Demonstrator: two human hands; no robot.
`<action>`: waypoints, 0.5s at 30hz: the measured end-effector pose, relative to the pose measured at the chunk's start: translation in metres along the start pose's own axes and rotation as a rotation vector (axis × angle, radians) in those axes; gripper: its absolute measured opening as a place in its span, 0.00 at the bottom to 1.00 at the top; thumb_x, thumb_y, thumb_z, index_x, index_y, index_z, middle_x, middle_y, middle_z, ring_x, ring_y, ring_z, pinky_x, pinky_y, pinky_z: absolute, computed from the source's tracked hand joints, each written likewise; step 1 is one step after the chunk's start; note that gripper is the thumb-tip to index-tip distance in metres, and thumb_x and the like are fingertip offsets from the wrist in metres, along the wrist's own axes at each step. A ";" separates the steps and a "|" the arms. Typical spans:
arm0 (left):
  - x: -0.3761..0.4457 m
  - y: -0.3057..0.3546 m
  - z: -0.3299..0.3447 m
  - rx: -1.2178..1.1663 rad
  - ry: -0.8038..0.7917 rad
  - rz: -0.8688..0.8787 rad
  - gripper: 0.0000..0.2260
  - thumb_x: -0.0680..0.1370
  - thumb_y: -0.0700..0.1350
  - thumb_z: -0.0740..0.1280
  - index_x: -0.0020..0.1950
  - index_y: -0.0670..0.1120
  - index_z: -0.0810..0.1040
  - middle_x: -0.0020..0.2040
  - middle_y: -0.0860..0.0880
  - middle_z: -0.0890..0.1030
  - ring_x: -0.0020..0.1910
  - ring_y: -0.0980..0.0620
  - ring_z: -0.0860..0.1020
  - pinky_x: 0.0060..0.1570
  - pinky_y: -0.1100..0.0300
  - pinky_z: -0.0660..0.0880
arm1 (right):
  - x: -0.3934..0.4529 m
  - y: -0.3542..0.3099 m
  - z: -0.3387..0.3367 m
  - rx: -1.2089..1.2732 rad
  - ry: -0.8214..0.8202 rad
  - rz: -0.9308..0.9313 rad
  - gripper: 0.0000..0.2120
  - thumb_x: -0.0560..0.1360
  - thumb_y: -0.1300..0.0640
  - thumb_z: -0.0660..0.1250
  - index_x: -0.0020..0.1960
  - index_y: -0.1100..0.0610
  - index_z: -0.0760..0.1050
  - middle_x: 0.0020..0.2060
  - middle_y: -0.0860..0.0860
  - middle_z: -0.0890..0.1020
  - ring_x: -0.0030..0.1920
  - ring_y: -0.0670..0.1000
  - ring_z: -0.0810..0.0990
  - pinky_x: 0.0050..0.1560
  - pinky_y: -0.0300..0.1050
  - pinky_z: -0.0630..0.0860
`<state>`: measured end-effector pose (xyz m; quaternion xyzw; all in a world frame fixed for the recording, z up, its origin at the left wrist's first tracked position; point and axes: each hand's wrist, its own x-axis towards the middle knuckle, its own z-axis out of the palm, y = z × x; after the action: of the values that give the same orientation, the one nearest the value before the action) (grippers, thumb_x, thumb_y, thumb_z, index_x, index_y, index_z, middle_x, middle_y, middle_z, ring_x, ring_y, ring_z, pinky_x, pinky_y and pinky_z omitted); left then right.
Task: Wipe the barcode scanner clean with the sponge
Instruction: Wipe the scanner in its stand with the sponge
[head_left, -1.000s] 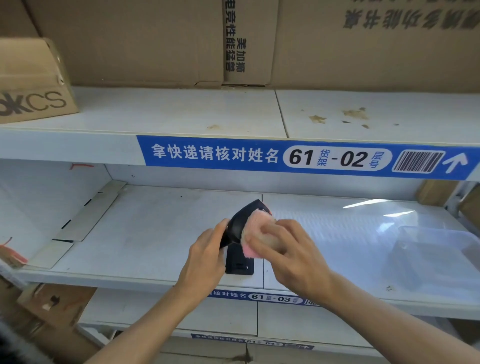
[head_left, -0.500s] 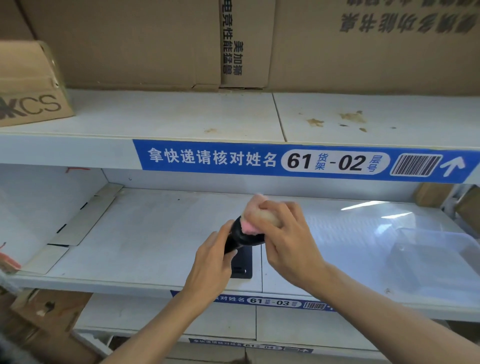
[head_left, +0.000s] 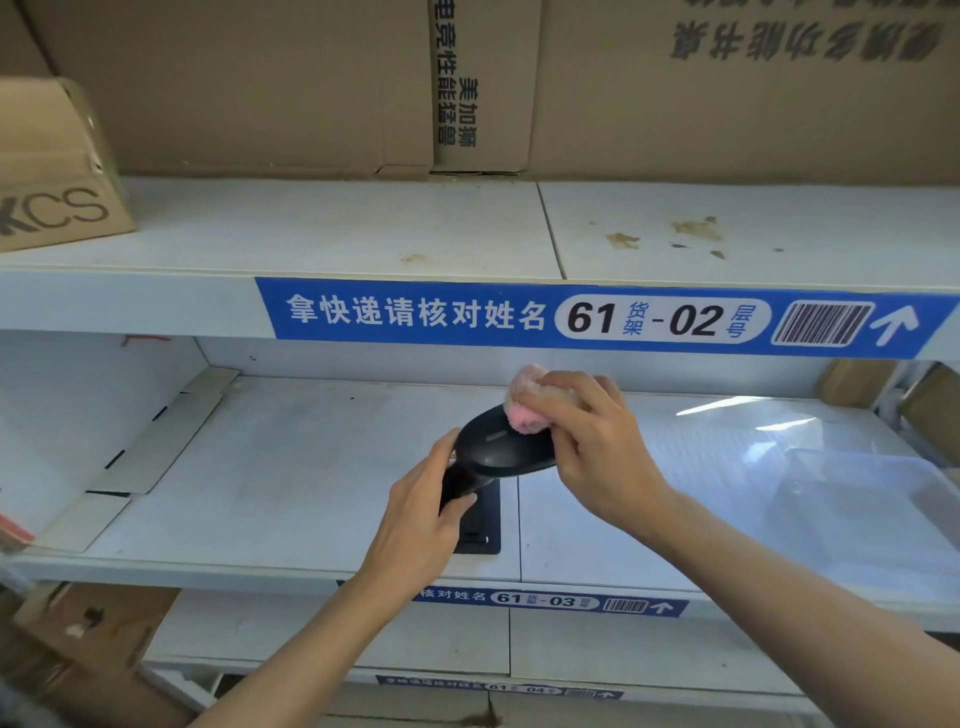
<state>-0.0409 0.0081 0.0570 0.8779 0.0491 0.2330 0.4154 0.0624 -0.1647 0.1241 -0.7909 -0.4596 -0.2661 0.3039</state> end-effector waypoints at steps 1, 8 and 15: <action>0.000 0.000 0.000 -0.001 -0.007 0.000 0.37 0.74 0.35 0.69 0.64 0.74 0.60 0.53 0.68 0.74 0.53 0.74 0.73 0.49 0.81 0.66 | -0.004 -0.001 0.000 0.001 -0.005 -0.015 0.22 0.72 0.72 0.61 0.61 0.55 0.78 0.57 0.60 0.78 0.50 0.65 0.73 0.49 0.56 0.74; -0.004 -0.003 -0.006 -0.018 -0.007 -0.072 0.37 0.75 0.35 0.69 0.60 0.77 0.60 0.50 0.64 0.77 0.49 0.66 0.78 0.47 0.69 0.76 | -0.039 -0.011 -0.009 -0.057 -0.106 -0.287 0.23 0.70 0.73 0.58 0.58 0.53 0.74 0.57 0.53 0.72 0.47 0.62 0.71 0.44 0.46 0.70; 0.003 0.010 -0.001 -0.175 -0.062 -0.200 0.28 0.74 0.35 0.71 0.66 0.59 0.67 0.48 0.58 0.78 0.44 0.73 0.78 0.34 0.78 0.71 | -0.007 -0.001 -0.017 -0.020 0.095 -0.037 0.22 0.69 0.75 0.61 0.59 0.59 0.79 0.54 0.61 0.78 0.48 0.65 0.73 0.49 0.49 0.69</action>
<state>-0.0399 0.0033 0.0657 0.8359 0.1031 0.1665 0.5128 0.0562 -0.1807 0.1312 -0.7716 -0.4566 -0.3135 0.3128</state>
